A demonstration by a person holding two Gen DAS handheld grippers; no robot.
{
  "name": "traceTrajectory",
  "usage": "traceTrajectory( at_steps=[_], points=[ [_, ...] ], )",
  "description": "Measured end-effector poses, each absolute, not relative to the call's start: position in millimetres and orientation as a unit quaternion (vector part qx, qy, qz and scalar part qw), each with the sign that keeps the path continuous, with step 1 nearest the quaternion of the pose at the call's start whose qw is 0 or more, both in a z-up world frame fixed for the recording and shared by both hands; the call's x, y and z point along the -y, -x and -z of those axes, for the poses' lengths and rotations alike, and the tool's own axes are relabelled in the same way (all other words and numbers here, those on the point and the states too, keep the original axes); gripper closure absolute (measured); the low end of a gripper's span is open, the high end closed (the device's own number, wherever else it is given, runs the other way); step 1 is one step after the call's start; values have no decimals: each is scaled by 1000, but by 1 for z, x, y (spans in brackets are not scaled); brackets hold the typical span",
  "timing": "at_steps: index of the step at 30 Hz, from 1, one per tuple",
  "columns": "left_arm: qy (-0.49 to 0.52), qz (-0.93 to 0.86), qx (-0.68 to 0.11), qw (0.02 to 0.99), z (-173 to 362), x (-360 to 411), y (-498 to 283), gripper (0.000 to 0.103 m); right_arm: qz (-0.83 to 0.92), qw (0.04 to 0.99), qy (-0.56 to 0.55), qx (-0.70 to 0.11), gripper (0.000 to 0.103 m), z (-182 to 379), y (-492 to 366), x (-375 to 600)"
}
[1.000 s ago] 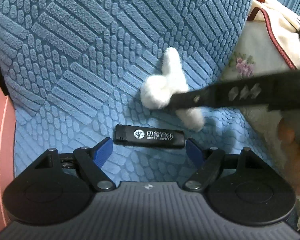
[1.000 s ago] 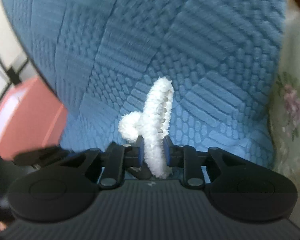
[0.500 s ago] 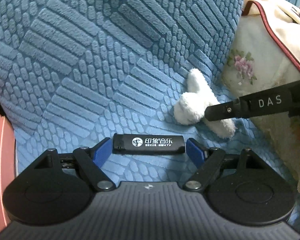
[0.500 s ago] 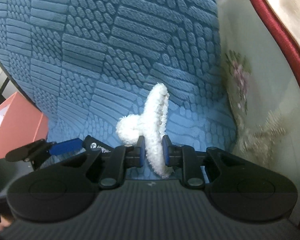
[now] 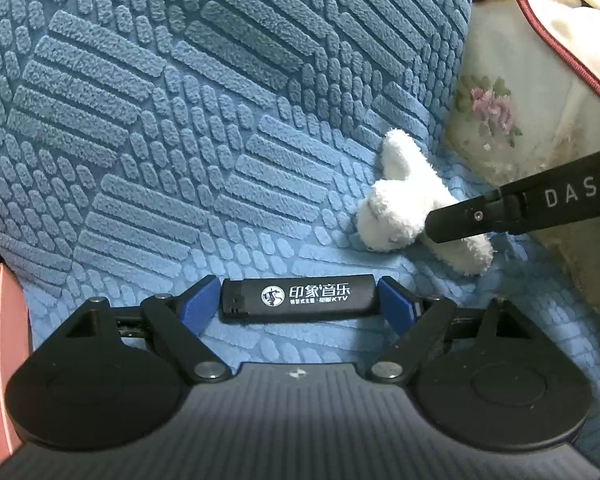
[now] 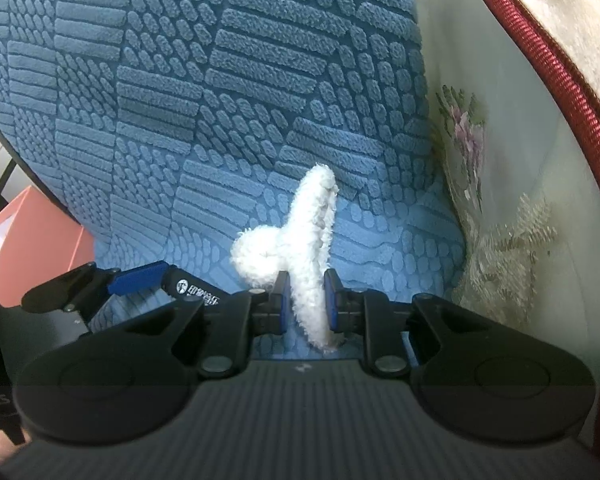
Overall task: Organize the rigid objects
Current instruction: 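Close the right gripper on the white hair clip while the left grips the black USB stick, then lift the hair clip and USB stick off the seat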
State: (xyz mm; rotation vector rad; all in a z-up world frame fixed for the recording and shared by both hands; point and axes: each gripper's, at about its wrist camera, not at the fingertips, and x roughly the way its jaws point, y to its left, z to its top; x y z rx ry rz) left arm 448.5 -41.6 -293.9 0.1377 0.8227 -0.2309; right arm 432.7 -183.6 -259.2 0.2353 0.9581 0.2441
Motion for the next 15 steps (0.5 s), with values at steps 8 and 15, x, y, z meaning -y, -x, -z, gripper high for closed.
traceTrajectory(
  at_steps=[8,15],
  points=[
    [-58,86,-408,907,292,38,-444,17,-113,881,-107,-448,83,259,-431,179],
    [8,67,-423,904,278,14,-425,17,-87,869,-146,-465,85,256,-417,181]
  ],
)
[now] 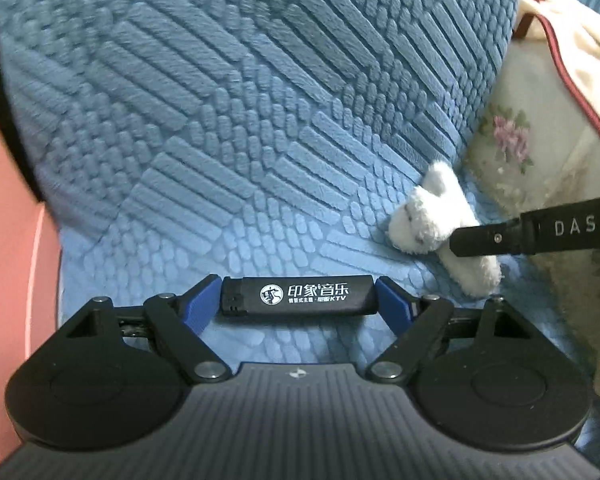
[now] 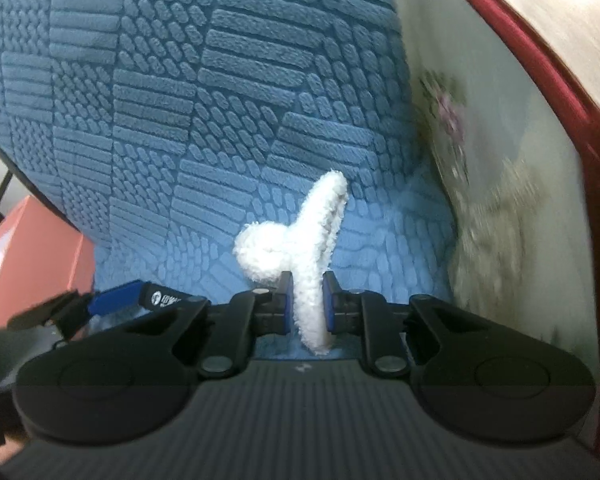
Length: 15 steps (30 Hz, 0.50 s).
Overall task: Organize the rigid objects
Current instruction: 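Lift the hair clip and USB stick off the seat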
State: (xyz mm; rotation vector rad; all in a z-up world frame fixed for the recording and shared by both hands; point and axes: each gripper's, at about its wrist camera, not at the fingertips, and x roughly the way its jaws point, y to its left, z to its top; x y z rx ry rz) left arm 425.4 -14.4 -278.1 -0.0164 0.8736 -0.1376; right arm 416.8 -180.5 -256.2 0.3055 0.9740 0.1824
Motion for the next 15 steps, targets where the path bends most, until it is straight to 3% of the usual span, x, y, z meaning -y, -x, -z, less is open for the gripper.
traceTrajectory(
  at_steps=[15],
  points=[
    [38,63,-435,897,234,2,-340,17,-64,856,-157,-489,86,233,-332,163]
  ],
)
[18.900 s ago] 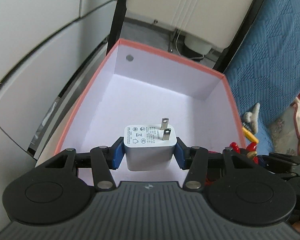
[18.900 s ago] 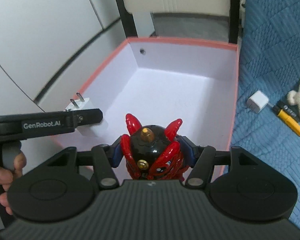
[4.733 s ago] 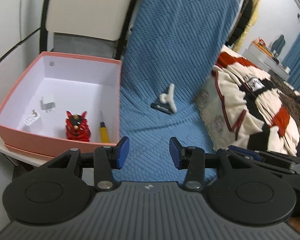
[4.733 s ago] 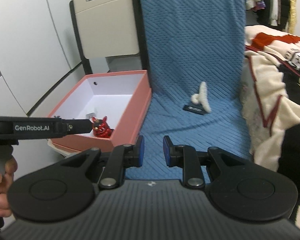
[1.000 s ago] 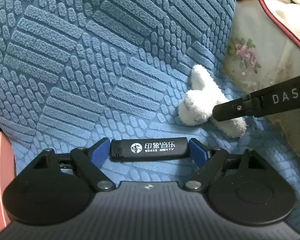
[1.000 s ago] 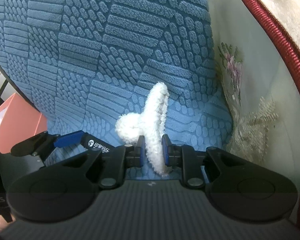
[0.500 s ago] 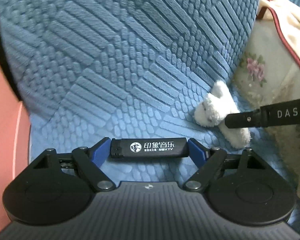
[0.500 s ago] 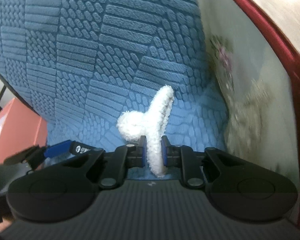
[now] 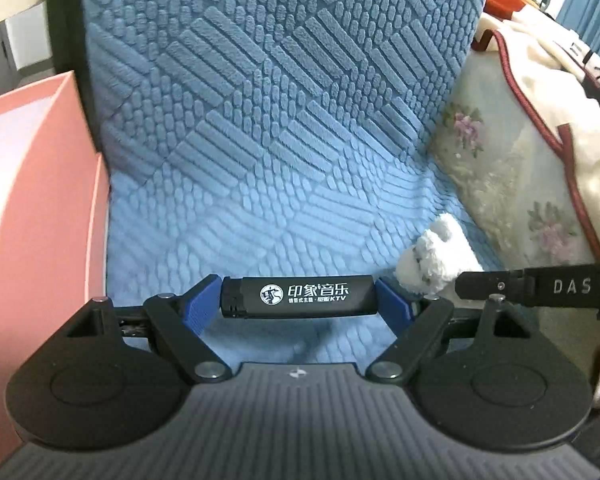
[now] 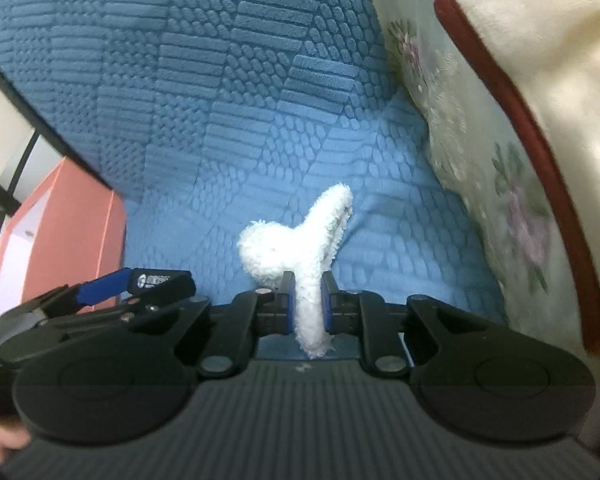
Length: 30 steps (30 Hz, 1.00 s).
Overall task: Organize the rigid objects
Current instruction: 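Lift the hair clip and USB stick off the seat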
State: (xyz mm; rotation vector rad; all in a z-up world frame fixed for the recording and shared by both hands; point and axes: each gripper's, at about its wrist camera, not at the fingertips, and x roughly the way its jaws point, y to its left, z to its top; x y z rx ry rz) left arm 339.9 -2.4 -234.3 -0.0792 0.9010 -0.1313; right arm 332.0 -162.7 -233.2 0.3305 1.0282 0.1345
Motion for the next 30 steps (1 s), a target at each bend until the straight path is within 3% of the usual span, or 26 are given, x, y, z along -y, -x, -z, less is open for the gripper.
traceTrajectory(
  at_steps=[15,18,22,30],
  points=[
    [79,56,-456,885,219,6,-263,17,-72,840,-111,-525,85,227,-260,155],
    [80,56,-463,881,222,7,-256,17,-67,838,-110,-530,79,231,-258,155],
    [72,54,-466,880,223,6,-253,17,-73,842,-105,-525,47,235,-258,152],
    [68,45,-470,879,224,-1,-257,17,-70,846,-55,-527,46,248,-270,133]
  ],
)
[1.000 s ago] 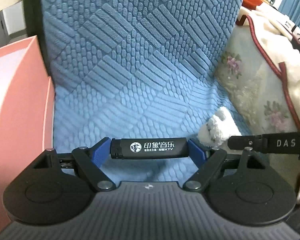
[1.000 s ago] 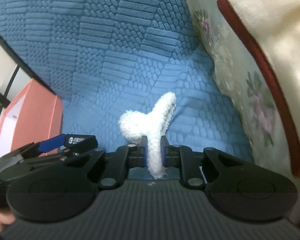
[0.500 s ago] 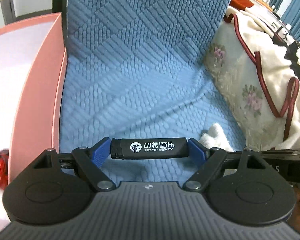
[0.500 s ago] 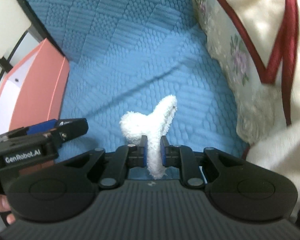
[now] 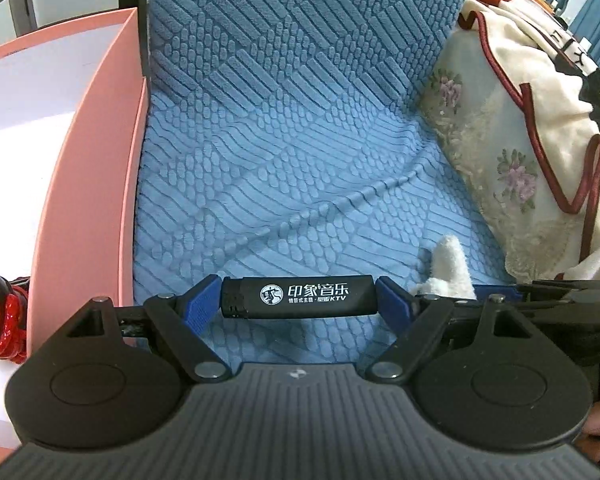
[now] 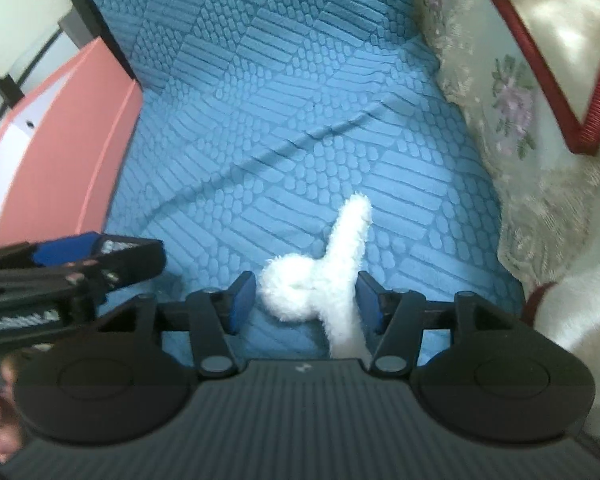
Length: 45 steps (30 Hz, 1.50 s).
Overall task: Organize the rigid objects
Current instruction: 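Lift the hair clip and USB stick off the seat, then carry the hair clip and USB stick over the pink box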
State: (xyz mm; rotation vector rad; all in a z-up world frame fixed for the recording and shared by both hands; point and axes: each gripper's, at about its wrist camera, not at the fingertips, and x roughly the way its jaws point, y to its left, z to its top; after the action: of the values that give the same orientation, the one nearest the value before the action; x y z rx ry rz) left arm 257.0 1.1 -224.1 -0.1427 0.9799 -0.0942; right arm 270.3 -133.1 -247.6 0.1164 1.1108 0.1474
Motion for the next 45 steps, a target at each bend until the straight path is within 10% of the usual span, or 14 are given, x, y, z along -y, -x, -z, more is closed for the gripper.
traceTrajectory(
  at_steps=[45],
  points=[
    [81,46,-405,910,106,-7,-127,17,-106,899,-39,-423,52,119,-146,121]
  ],
)
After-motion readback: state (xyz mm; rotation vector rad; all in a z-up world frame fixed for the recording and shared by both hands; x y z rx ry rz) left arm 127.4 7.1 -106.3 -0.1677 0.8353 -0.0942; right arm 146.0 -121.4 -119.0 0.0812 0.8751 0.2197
